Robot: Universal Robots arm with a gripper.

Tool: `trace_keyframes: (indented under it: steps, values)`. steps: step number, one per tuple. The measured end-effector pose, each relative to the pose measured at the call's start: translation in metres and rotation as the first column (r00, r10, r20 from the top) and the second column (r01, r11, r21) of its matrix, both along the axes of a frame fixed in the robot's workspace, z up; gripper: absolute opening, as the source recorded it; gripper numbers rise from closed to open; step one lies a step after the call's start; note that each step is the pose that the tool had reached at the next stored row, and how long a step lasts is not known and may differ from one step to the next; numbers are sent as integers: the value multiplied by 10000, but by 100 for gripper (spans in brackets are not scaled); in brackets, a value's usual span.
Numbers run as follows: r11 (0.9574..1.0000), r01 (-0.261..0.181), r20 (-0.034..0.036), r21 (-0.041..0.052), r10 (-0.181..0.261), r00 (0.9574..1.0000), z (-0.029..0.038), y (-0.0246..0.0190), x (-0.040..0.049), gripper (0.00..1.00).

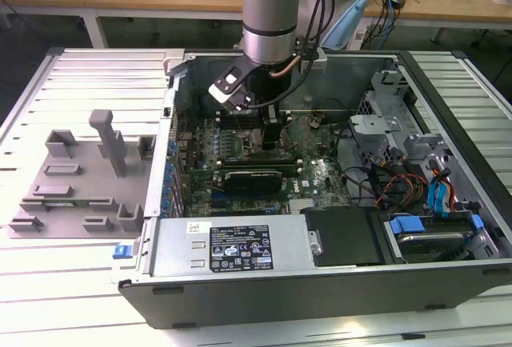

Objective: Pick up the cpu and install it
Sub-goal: 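Place the cpu into insertion slot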

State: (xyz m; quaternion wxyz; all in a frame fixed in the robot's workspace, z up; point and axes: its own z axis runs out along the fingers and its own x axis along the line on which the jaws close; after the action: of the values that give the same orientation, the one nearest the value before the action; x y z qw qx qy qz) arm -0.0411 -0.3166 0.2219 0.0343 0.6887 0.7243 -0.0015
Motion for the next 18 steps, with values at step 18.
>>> trace_keyframes:
  steps: [18]
  values:
    - [9997, 248, -5, -49, -248, 9997, -149, 101, 2, 55]
